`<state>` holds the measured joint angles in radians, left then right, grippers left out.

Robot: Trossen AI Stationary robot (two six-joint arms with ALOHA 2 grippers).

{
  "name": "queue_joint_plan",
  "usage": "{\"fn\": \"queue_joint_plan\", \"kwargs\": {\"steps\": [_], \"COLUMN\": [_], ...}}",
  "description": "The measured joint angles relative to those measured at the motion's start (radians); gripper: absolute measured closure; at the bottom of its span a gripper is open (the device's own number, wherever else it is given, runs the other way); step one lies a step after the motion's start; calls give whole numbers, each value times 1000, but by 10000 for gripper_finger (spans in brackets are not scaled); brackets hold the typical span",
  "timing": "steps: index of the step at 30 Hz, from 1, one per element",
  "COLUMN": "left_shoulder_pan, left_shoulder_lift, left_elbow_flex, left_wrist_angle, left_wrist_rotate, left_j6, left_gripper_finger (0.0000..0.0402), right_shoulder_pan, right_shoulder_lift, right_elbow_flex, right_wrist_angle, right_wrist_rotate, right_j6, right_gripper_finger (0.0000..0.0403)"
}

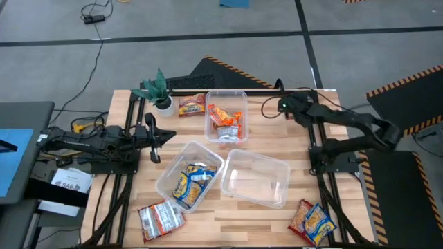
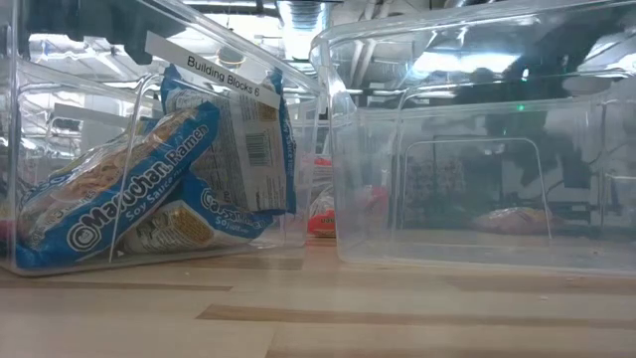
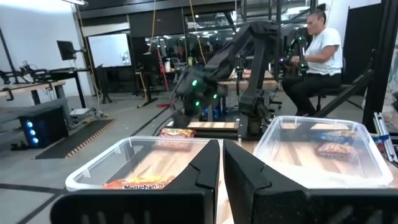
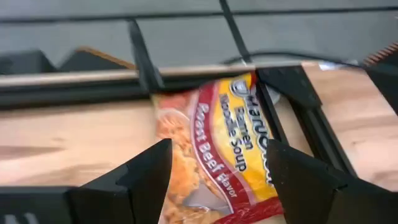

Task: Sort Maruchan noodles
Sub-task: Put the red noodle pack into the bottom right transparent bin

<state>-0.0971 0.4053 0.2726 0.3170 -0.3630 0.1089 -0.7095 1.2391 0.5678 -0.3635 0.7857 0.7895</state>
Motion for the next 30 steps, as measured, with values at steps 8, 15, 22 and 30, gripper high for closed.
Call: {"fn": "queue_joint_plan", "kwargs": {"steps": [8,15,22,30], "left_shoulder_pan": [0,0,0,0], "left_shoulder_lift": [0,0,0,0], "left_elbow_flex": [0,0,0,0], "left_wrist_angle": [-13,-17,-21,-21], "left_wrist_rotate": [-1,0,0,0], "left_j6": [0,0,0,22], "left_gripper_finger": [391,391,391,391], "right_shoulder_pan": [-54,-2,33,131], "right_shoulder_lift": [261,392,457,344], "right_elbow_flex": [0,18,20,10], "right_wrist_angle": [113,120,112,57], "right_wrist_rotate": [2,117,134,103], "right_j6": [13,45,34,8], "right_gripper_finger": [120,125,284,390]}}
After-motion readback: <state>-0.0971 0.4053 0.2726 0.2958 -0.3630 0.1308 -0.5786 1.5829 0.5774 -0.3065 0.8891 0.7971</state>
